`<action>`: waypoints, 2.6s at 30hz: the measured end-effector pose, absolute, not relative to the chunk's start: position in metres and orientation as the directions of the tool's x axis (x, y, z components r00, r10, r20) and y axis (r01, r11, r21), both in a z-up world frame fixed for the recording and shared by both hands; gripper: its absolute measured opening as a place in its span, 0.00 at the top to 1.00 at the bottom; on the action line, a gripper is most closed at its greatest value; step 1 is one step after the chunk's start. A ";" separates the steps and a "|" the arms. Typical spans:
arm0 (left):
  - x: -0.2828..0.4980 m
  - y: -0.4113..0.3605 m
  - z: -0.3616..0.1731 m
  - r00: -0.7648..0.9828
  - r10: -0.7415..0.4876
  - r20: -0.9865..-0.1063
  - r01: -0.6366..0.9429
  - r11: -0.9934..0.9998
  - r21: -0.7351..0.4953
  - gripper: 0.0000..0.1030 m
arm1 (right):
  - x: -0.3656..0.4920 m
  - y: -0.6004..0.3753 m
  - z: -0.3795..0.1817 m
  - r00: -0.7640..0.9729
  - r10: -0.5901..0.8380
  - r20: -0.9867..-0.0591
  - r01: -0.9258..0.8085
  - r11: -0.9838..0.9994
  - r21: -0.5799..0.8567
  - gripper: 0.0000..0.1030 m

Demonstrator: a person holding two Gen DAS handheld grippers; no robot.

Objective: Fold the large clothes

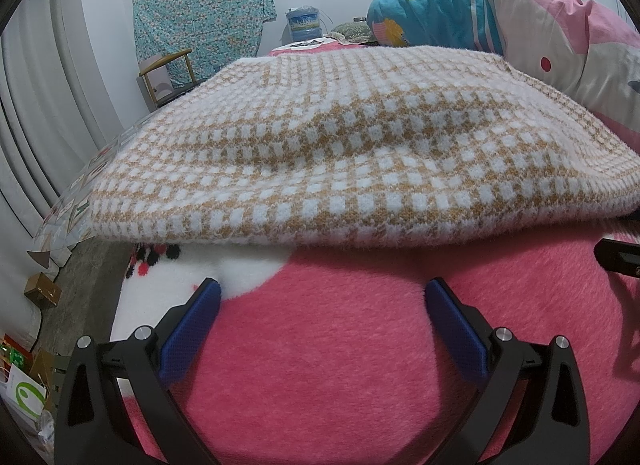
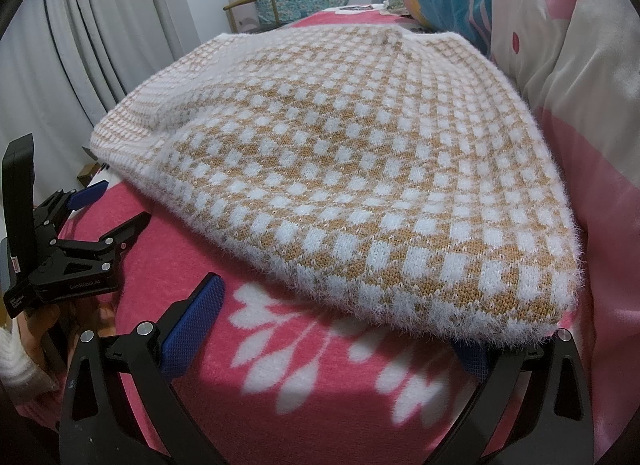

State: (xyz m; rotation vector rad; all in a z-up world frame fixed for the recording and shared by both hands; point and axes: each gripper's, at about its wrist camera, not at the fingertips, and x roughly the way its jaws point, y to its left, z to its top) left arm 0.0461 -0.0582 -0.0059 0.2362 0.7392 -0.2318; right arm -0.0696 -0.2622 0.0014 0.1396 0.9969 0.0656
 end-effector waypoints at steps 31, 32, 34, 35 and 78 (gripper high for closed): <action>0.046 -0.056 -0.006 0.717 -0.122 -0.686 0.289 0.948 0.133 0.03 | -0.070 -0.262 0.001 0.542 0.119 -0.832 0.009 0.989 0.147 0.06; 0.046 -0.056 -0.006 0.717 -0.122 -0.686 0.289 0.948 0.133 0.03 | -0.070 -0.262 0.001 0.542 0.119 -0.832 0.009 0.989 0.147 0.06; 0.046 -0.057 -0.006 0.717 -0.123 -0.686 0.289 0.948 0.133 0.03 | -0.070 -0.262 0.001 0.542 0.119 -0.832 0.009 0.989 0.147 0.06; 0.046 -0.057 -0.006 0.717 -0.123 -0.686 0.289 0.948 0.132 0.03 | -0.070 -0.262 0.001 0.542 0.119 -0.832 0.009 0.989 0.147 0.06; 0.048 -0.056 -0.006 0.719 -0.119 -0.684 0.287 0.948 0.136 0.03 | -0.070 -0.262 0.001 0.542 0.119 -0.832 0.008 0.989 0.147 0.06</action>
